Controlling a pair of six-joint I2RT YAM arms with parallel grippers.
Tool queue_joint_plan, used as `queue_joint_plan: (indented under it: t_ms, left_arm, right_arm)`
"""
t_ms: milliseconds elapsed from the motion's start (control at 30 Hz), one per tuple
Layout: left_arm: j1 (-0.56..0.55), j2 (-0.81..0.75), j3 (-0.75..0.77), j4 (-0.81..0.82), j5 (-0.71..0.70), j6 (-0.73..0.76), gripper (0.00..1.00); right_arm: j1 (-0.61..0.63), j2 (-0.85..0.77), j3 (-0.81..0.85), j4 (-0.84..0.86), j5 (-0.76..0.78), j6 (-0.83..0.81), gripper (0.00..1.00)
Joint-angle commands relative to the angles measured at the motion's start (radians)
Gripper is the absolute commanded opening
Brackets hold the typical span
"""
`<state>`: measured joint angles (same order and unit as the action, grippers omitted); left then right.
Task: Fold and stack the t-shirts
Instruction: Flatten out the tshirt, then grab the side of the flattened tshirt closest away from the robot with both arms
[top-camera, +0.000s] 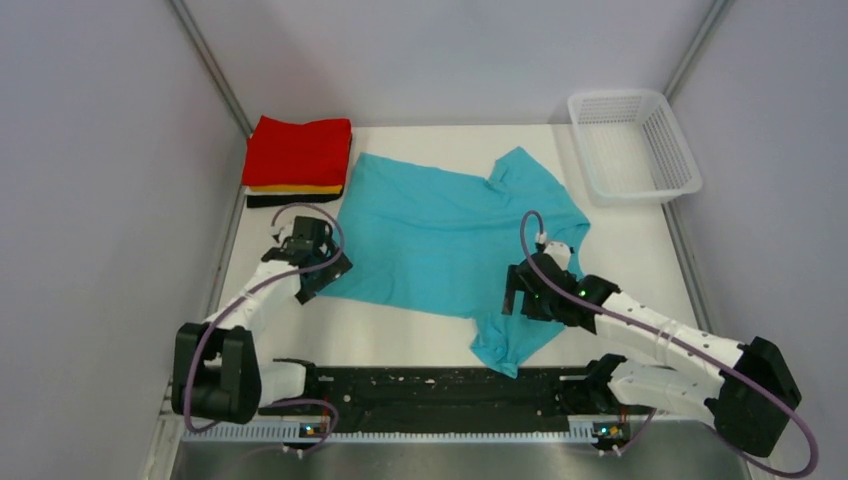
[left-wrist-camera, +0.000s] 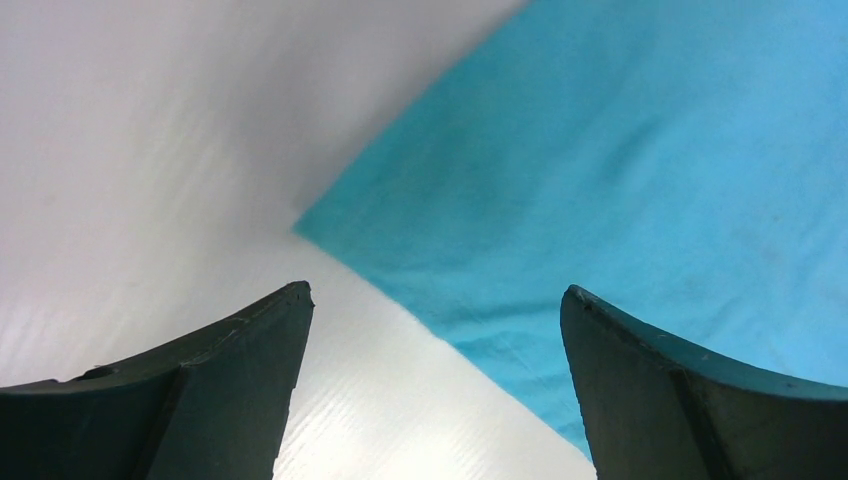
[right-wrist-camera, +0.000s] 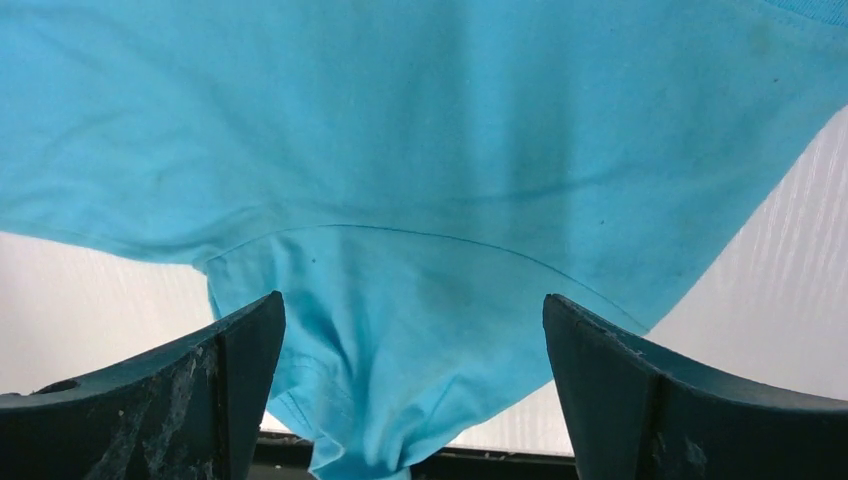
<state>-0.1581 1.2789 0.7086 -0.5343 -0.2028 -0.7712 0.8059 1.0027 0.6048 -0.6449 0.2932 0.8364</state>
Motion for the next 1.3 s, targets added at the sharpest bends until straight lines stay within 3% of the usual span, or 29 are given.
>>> queue_joint_plan:
  t_ms: [0,67,167,300,367,433,633,733,833,900,933,1033,1133,1267]
  left_arm:
    - [0.125,-0.155,-0.083,-0.08,-0.035,-0.084,0.99]
    - [0.212,-0.22,-0.127,-0.082,-0.032,-0.103,0.99]
    - [0.24,-0.272,-0.171,-0.052,-0.04,-0.117,0.99]
    - [0.258,-0.227,-0.156,-0.065,-0.06,-0.113,0.96]
    - [0.263,-0.203,-0.164,-0.021,0.016,-0.097,0.93]
    - [0.264,-0.175,-0.188,0.052,0.113,-0.102,0.9]
    - [0.264,-0.048,-0.157,0.119,0.093,-0.105,0.81]
    - [0.264,0.028,-0.132,0.142,0.131,-0.083,0.67]
    - [0.264,0.093,-0.106,0.146,0.15,-0.073,0.34]
    - [0.264,0.12,-0.102,0.158,0.165,-0.071,0.07]
    - [0.264,0.128,-0.102,0.164,0.17,-0.07,0.0]
    - [0.263,0.14,-0.095,0.169,0.163,-0.063,0.0]
    - [0.263,0.114,-0.096,0.157,0.133,-0.059,0.0]
    - [0.264,0.025,-0.117,0.142,0.111,-0.057,0.0]
  right_arm:
    - [-0.034,0.009,0.044,0.026,0.0,-0.125,0.99]
    - [-0.033,-0.002,0.037,0.043,-0.073,-0.217,0.97]
    - [-0.014,-0.013,0.019,0.065,-0.184,-0.286,0.96]
    - [0.152,0.021,0.038,0.005,-0.132,-0.279,0.95]
    - [0.253,0.044,0.047,-0.01,-0.107,-0.254,0.95]
    - [0.294,0.068,0.043,-0.001,-0.117,-0.219,0.94]
    - [0.423,0.165,0.039,0.02,-0.067,-0.187,0.91]
    - [0.442,0.235,0.061,-0.003,-0.03,-0.173,0.9]
    - [0.512,0.297,0.106,-0.021,0.005,-0.17,0.86]
    - [0.562,0.343,0.147,-0.073,0.064,-0.144,0.86]
    - [0.583,0.368,0.167,-0.103,0.095,-0.123,0.85]
    - [0.606,0.437,0.189,-0.146,0.123,-0.077,0.77]
    - [0.608,0.486,0.182,-0.165,0.141,-0.036,0.61]
    - [0.607,0.522,0.182,-0.205,0.208,0.004,0.55]
